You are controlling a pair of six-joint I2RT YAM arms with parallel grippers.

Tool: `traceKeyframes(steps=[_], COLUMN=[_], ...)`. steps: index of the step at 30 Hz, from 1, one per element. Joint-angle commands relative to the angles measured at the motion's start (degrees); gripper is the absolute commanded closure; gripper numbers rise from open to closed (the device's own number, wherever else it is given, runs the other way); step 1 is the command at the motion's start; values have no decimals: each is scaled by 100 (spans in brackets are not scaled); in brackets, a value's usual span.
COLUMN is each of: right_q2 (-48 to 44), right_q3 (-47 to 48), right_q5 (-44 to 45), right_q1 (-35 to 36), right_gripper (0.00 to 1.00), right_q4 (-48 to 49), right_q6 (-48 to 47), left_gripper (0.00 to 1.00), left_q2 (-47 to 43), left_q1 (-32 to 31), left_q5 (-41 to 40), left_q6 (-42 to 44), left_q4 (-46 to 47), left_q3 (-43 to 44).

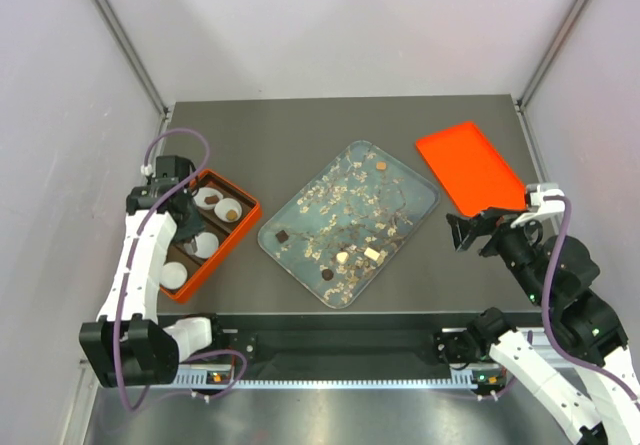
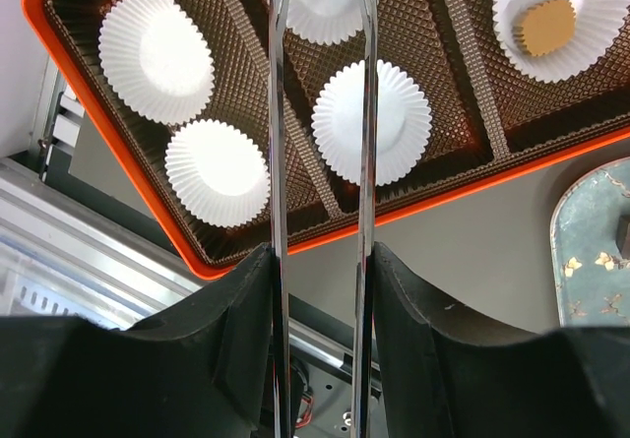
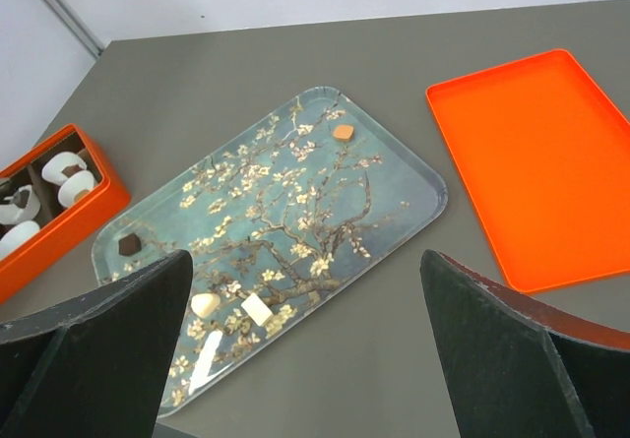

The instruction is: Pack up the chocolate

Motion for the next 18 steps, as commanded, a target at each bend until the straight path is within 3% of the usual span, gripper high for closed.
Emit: traceKeyframes(steps=[1, 4, 12, 15, 18], right_q2=[91, 99, 205, 257, 380], right_q3=[197, 232, 338, 303, 294], right_q5=[78, 122, 289, 420, 456], right_q1=[105, 105, 105, 96, 96], right_gripper=[0, 0, 0, 0, 0], right_q4=[102, 85, -82, -126, -144], right_q6=[-83, -91, -118, -144, -153], left_gripper=[53, 54, 61, 63, 62], left_q2=[-45, -36, -133, -212, -221], left_q1=[34, 34, -10, -317, -1571], left_q5=[-49, -24, 1425, 1690, 1316], left_q6=[130, 314, 604, 465, 88], left_q4=[147, 6, -144, 14, 233], left_q3=[279, 735, 1659, 1617, 1441])
